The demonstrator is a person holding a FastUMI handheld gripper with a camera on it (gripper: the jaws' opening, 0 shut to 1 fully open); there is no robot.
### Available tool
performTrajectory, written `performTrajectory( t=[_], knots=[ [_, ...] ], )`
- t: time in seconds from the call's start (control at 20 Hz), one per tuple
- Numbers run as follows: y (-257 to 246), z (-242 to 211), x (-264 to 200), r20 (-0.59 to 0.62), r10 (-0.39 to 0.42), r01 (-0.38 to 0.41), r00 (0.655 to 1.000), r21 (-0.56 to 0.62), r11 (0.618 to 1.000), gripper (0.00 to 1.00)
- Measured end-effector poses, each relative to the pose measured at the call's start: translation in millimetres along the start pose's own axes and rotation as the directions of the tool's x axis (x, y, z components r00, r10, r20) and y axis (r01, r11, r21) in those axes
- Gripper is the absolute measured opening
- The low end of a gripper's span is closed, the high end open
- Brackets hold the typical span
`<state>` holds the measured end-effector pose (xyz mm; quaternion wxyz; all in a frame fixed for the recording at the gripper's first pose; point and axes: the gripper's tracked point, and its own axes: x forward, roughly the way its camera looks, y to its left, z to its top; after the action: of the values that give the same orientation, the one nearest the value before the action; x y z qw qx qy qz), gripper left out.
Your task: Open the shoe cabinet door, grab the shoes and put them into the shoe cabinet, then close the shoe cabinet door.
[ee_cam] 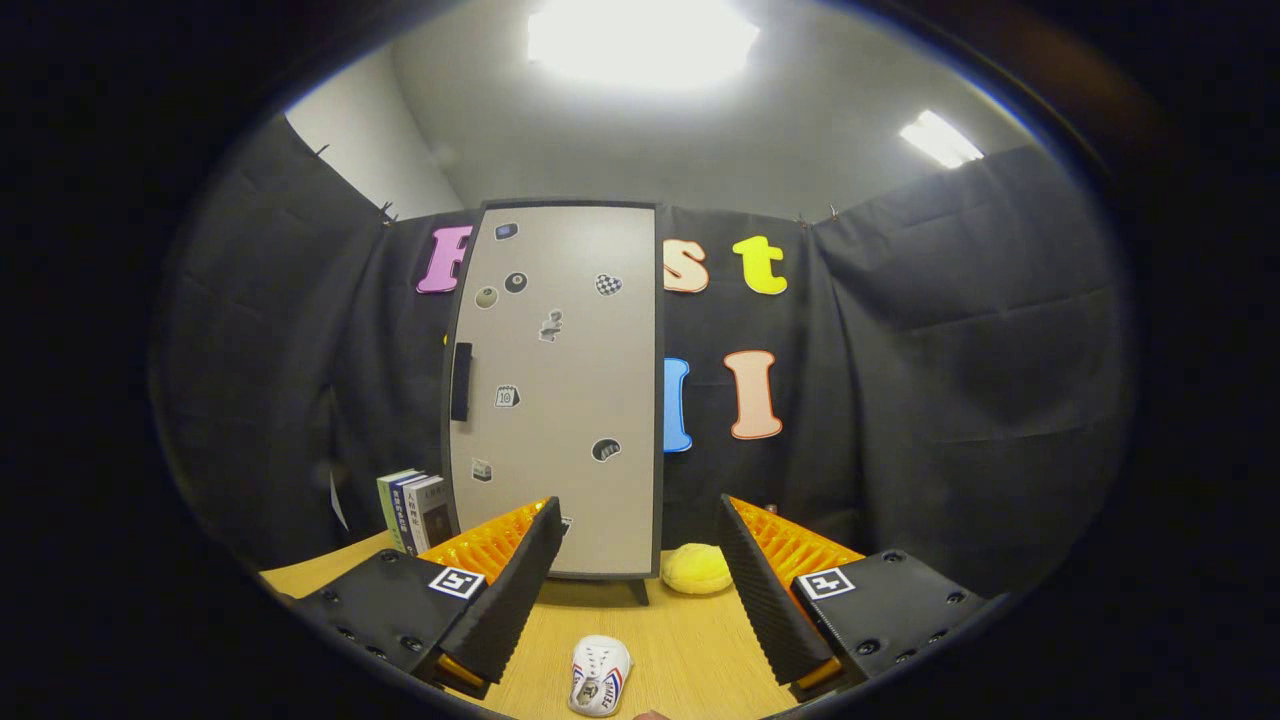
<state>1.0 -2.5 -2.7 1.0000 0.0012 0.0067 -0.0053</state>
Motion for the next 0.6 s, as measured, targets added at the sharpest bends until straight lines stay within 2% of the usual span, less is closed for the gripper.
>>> performTrajectory(
  t=[0.35,0.6],
  knots=[
    [18.5,8.8,8.8,-0.011,0.025,-0.025,1.0,0.014,1.0,0.98],
    [61.1,38.2,47.8,0.008,0.111,-0.111,0.994,0.027,0.993,0.98]
  ],
)
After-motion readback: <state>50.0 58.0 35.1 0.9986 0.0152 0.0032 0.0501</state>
